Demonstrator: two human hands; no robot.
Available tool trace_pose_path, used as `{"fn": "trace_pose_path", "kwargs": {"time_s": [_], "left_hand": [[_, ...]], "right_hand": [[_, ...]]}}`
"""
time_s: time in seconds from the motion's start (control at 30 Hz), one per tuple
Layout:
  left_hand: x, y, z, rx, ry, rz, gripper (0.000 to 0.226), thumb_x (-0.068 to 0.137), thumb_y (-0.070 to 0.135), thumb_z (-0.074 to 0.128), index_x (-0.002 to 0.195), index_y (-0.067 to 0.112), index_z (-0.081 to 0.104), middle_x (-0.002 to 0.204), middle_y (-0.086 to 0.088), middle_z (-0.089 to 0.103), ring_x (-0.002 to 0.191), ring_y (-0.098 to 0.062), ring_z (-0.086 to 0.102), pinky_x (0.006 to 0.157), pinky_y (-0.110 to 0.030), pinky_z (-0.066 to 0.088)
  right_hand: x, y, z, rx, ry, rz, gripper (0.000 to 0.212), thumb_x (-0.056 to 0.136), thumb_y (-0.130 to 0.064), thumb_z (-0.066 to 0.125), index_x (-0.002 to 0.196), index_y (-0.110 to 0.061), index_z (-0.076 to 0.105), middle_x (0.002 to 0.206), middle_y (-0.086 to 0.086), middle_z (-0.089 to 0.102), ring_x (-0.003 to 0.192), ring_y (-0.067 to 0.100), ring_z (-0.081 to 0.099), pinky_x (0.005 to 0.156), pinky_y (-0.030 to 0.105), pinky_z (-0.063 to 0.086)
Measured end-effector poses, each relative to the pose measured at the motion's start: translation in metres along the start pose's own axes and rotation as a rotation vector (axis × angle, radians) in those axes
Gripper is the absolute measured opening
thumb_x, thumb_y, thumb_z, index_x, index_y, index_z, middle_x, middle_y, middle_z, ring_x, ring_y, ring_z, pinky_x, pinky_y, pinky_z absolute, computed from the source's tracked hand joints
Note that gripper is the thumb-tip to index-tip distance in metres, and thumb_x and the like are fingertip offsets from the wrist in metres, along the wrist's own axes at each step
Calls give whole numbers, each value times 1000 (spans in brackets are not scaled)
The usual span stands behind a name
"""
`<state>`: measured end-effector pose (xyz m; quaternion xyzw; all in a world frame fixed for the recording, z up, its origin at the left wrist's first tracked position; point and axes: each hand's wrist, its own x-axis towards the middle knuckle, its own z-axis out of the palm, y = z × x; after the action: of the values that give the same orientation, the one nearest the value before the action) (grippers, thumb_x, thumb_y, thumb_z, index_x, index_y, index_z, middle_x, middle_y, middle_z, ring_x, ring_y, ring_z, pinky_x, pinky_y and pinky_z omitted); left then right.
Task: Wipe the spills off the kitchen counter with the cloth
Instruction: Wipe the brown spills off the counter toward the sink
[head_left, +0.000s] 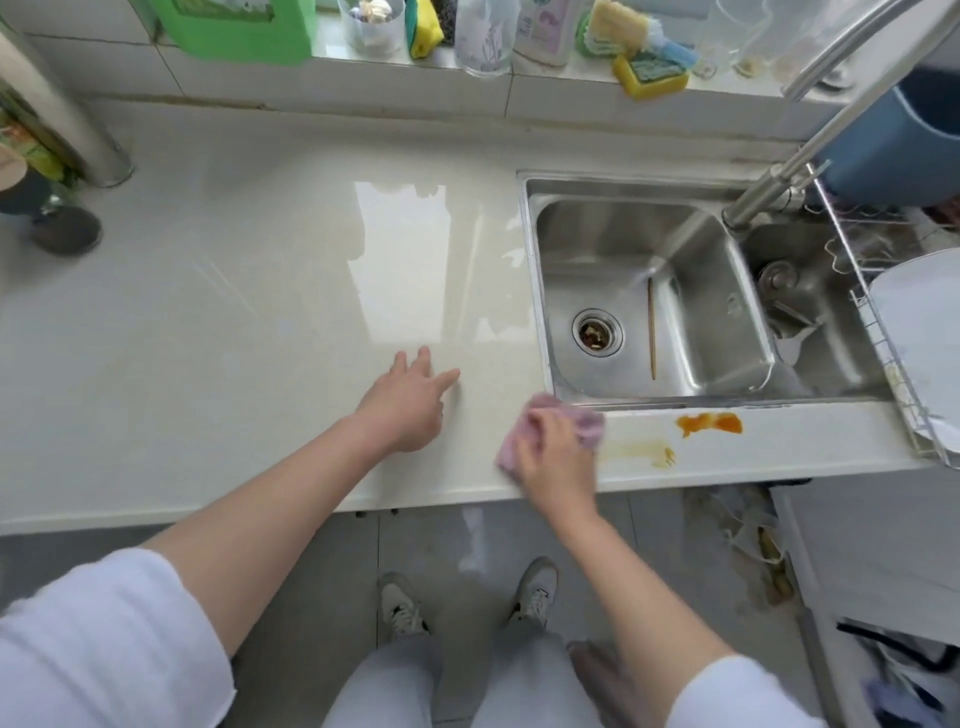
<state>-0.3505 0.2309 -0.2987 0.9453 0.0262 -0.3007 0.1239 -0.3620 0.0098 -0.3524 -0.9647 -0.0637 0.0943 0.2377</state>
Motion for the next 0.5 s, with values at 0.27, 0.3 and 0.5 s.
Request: {"fn": "trace_pose_path", "kwargs": {"time_s": [0.27,0.3,0.5], "left_hand": [[38,69,2,17,-93,-134,61,102,31,29,154,42,0,161,-17,-16,142,-58,-8,115,-61,16],[41,69,2,3,-109,-159,60,102,31,27,154,41,-1,161,-19,-16,141,-59,-9,114,-62,17],[51,90,-18,42,-220,-227,60,105,24,22,157,22,-8,157,-33,5,145,-51,-11,116,-64,4]], "right_hand": [[17,124,-76,-61,-46,-1,24,86,-37,62,110,-37,62,122,-6,60,116,25,52,89,40,48],[22,143,-86,-33,6,99,25,88,-37,61,113,-36,62,122,-1,57,117,28,52,91,42,48],[17,84,-52,-99,-66,-75,39,96,-44,52,134,-38,53,117,4,48,97,26,55,81,41,46]]}}
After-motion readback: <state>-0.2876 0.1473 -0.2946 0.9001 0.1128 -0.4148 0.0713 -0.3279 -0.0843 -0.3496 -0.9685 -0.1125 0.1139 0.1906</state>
